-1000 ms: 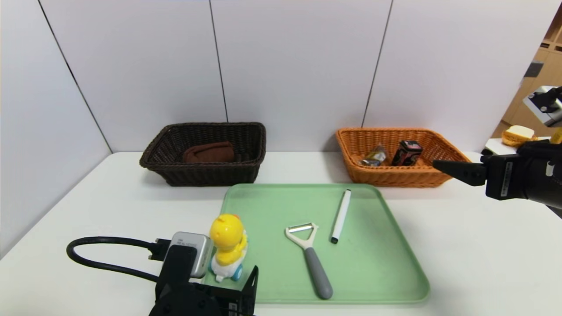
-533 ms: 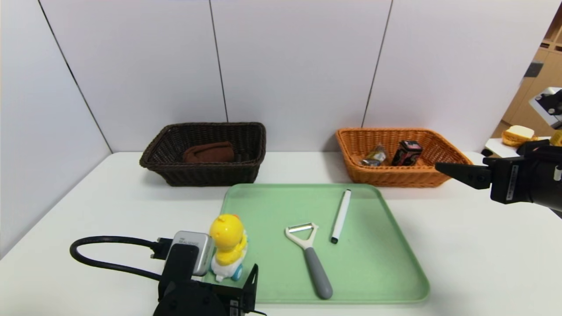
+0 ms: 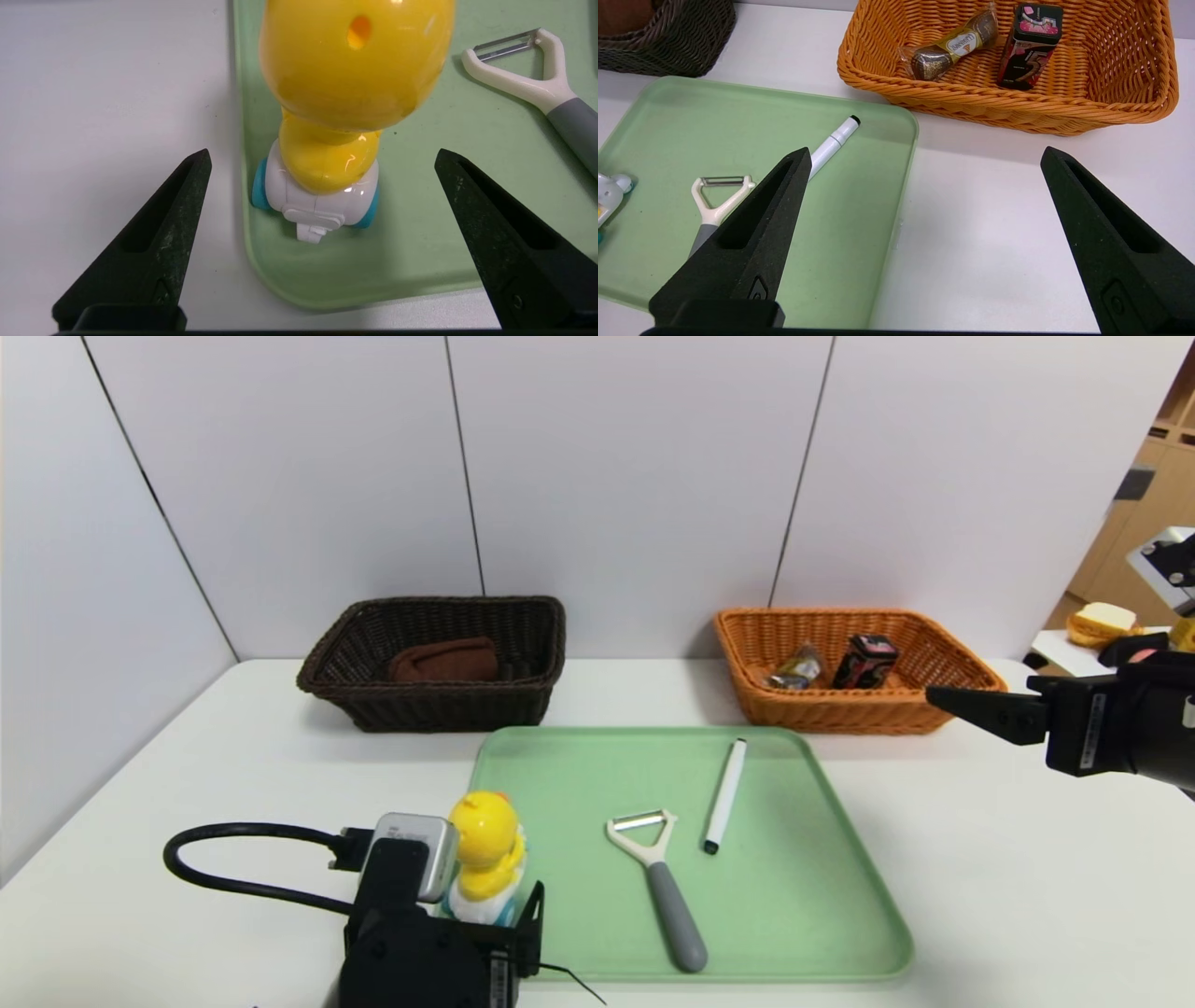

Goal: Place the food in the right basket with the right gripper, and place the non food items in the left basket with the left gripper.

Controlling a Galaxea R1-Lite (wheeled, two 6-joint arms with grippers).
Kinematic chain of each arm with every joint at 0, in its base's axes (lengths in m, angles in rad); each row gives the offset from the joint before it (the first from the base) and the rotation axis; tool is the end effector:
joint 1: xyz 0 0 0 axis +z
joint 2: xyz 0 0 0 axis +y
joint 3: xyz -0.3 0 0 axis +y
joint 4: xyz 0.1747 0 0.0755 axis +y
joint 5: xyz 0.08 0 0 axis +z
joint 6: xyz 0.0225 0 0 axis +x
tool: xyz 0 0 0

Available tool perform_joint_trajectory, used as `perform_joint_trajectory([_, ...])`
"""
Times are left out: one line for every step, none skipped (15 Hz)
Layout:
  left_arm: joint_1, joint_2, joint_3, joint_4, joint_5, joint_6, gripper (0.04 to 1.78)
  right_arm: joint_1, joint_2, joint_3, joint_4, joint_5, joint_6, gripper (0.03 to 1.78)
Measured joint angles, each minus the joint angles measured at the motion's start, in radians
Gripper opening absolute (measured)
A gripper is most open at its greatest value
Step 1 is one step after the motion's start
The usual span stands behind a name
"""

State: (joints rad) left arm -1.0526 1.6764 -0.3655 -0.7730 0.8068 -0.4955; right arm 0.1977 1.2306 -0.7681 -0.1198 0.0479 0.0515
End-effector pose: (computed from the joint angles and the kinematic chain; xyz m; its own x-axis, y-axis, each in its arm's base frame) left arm 0.1288 -0.1931 0.0999 0.9216 -0.1585 -0.3544 0.1378 0.9870 -0.0829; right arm 0.1826 0.0377 0.2380 0.9130 0.2317 -0.3356 -0.2231 0.9726 0.0646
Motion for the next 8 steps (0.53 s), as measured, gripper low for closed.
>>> perform_joint_trajectory([0.008, 0.008, 0.000, -0.027, -0.001, 0.012, 1.69, 0.000, 0.000, 0.000, 0.000, 0.000, 0.000, 1.70])
perform_joint_trajectory([0.013, 0.020, 0.000, -0.060, -0.001, 0.023, 1.69, 0.000, 0.000, 0.002, 0.000, 0.001, 0.000, 1.70])
perform_joint_trajectory([0.015, 0.033, 0.000, -0.087, -0.001, 0.030, 1.69, 0.000, 0.000, 0.002, 0.000, 0.002, 0.000, 1.70])
perform_joint_trajectory([0.017, 0.047, 0.000, -0.109, -0.003, 0.033, 1.69, 0.000, 0.000, 0.002, 0.000, 0.002, 0.000, 1.70])
perform_joint_trajectory([0.018, 0.060, 0.000, -0.123, -0.003, 0.034, 1.69, 0.000, 0.000, 0.002, 0.000, 0.003, 0.000, 1.70])
perform_joint_trajectory([0.018, 0.074, 0.000, -0.135, -0.003, 0.034, 1.69, 0.000, 0.000, 0.002, 0.000, 0.004, 0.000, 1.70])
perform_joint_trajectory([0.018, 0.084, 0.000, -0.139, -0.003, 0.034, 1.69, 0.000, 0.000, 0.003, 0.000, 0.005, 0.001, 1.70])
perform_joint_trajectory([0.020, 0.092, 0.000, -0.139, -0.004, 0.035, 1.69, 0.000, 0.000, 0.004, 0.000, 0.005, 0.001, 1.70])
